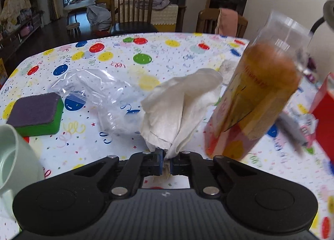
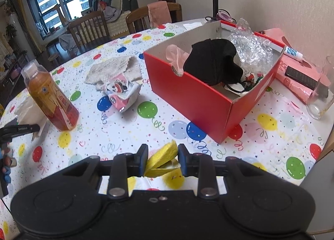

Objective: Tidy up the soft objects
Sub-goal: 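Lift and carry the yellow sponge and white tissue with both tools over the box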

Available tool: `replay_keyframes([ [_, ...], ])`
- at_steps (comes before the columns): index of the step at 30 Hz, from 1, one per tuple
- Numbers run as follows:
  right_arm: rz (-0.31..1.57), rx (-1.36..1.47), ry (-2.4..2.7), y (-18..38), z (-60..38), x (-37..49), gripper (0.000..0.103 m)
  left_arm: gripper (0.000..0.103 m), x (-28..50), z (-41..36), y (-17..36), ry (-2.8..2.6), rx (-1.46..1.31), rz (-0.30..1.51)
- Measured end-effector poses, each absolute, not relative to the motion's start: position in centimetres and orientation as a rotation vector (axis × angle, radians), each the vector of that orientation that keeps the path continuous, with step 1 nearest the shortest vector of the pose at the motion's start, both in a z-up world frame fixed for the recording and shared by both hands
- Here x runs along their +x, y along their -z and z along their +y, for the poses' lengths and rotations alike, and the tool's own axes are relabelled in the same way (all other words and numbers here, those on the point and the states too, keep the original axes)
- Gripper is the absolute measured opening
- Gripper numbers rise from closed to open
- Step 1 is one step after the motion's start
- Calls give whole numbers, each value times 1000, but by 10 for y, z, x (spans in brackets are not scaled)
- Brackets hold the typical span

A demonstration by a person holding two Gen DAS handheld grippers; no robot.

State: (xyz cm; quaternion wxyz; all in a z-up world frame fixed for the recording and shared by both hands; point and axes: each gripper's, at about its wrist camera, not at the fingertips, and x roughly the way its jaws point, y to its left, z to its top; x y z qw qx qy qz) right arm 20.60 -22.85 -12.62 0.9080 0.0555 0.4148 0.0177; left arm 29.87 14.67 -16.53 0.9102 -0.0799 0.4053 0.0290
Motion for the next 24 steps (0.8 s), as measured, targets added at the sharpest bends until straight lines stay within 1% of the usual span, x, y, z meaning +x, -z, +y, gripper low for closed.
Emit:
replay_keyframes([
  [12, 759, 174, -67, 89, -235, 209, 29, 5, 263, 124, 93, 96, -242, 823],
  [20, 670, 201, -70, 54, -254, 216, 29, 5, 264, 84, 62, 241, -276, 850],
  [24, 638, 204, -64, 43, -268, 222, 29, 6, 267, 55, 47, 303, -243, 822],
])
